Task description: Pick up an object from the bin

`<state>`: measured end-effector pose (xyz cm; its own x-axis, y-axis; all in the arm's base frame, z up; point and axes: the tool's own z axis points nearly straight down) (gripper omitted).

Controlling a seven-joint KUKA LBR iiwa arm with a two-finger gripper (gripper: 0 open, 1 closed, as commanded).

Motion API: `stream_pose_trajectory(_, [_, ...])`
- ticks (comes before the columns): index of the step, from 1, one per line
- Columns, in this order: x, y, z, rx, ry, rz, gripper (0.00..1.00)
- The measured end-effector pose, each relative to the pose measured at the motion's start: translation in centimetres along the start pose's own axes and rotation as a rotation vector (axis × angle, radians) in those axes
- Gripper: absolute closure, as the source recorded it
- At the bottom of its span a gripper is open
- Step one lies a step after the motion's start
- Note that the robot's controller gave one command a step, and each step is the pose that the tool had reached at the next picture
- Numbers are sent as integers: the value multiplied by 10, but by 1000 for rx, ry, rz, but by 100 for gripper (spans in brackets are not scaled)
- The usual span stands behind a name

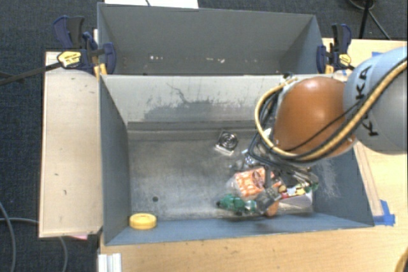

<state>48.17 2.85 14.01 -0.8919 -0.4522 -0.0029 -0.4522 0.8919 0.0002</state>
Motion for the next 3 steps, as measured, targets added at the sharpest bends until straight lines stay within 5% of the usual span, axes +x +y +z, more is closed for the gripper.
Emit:
stream_pose_trajectory(1, [0,0,0,0,0,1,0])
stream_pose_trajectory(2, [-8,-35,68,2,-4,61,100])
stream_pose_trajectory(3, [-8,-35,68,2,-4,62,100])
